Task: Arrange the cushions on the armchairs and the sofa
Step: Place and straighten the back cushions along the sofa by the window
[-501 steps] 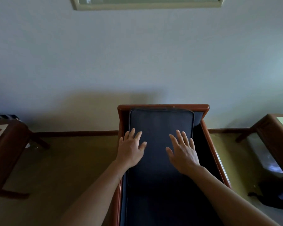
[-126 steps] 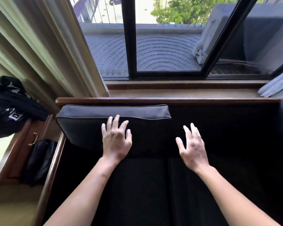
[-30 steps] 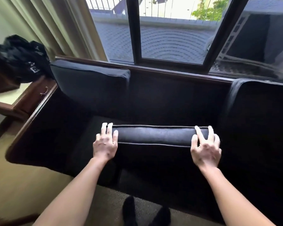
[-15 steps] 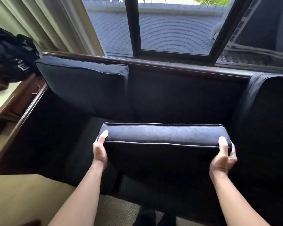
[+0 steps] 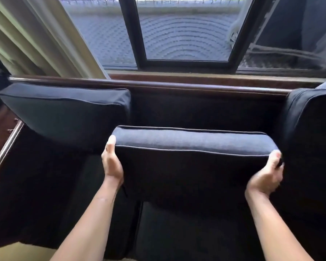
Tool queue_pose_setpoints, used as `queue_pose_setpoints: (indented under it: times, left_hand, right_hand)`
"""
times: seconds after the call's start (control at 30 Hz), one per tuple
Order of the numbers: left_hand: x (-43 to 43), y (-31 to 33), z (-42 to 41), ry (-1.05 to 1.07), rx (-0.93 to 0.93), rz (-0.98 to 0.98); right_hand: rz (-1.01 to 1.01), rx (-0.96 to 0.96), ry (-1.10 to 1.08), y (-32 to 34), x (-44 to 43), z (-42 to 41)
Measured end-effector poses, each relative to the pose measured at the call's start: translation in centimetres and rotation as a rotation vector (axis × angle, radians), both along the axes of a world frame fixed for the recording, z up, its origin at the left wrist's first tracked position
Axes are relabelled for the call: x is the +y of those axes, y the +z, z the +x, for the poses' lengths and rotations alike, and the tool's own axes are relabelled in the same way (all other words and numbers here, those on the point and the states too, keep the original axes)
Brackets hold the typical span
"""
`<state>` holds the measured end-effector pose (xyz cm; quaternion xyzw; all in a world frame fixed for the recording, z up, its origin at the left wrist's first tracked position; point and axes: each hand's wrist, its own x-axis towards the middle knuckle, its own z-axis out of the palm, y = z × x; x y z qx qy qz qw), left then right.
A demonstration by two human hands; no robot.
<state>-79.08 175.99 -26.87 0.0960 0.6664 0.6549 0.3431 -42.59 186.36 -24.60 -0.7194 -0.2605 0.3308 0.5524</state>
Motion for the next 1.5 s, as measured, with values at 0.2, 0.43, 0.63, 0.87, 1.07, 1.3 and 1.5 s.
queue_pose_setpoints:
  times: [0.2, 0.43, 0.63, 0.87, 1.07, 1.3, 1.5]
  left_hand:
    - [7.3, 3.5, -0.7, -0.03, 0.015, 0.135]
    - [12.6, 3.0, -1.2, 0.01, -0.099, 0.093]
    - [16.6, 1.6, -1.4, -0.02, -0.024, 0.089]
    - [15.9, -1.8, -1.0, 0.001, 0.105, -0.047]
    - [16.3, -0.3, 0.9, 0.007, 0.436, -0.312]
    - [15.9, 4.3, 5.4, -0.207, 0.753, -0.671]
    - [16.2, 8.6, 16.1, -0.47, 0.898, -0.513]
  right_hand:
    - [0.061, -0.036, -0.034, 3.1, 7.4, -1.3]
    - [0.03, -0.032, -0.05, 3.3, 12.7, -2.2]
    - [-0.07, -0.088, -0.042, -0.5, 14.1, -1.8]
    - [-0.065, -0.103, 0.121, -3.8, 13.9, -1.6]
    - [-0.112, -0.16, 0.286, -3.9, 13.8, -0.9]
    - [-0.222, -0.435, 0.577, 1.3, 11.9, 0.8]
    - [-0.056, -0.557, 0.73, 5.9, 10.7, 5.6]
